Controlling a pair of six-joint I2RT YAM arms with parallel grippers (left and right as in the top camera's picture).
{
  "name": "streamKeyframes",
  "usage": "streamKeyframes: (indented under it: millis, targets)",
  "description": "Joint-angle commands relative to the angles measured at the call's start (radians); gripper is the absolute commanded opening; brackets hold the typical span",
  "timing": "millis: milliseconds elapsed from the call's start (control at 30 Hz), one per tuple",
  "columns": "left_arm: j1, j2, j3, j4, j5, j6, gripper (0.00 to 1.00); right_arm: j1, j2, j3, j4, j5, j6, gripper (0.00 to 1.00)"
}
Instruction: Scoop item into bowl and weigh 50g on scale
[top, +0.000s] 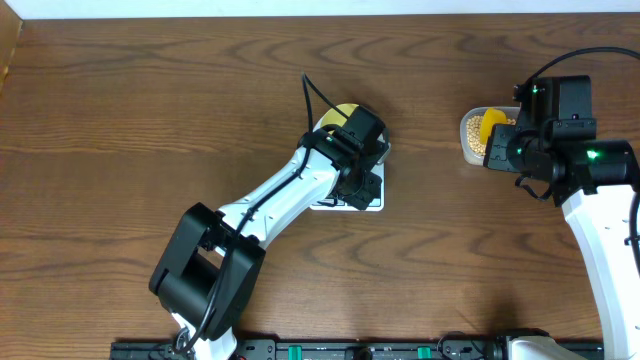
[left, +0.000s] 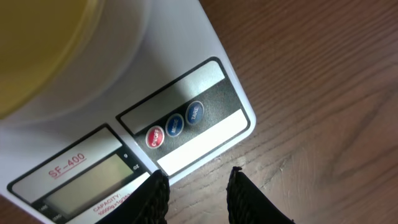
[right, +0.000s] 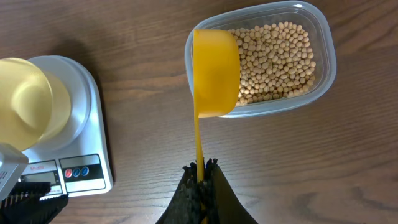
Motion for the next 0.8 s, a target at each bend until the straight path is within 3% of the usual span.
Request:
streamKeyframes:
  millis: [0, 767]
  targets:
    - [-0.002, 0.015, 0.001, 0.010, 0.008, 0.017, 0.34, -0.005, -0.008, 0.026, -0.001, 0.008, 0.007, 0.01]
    - [-0.002, 0.016, -0.104, 0.121, -0.026, 0.034, 0.34, -0.004, -0.011, 0.026, -0.026, 0.008, 0.008, 0.01]
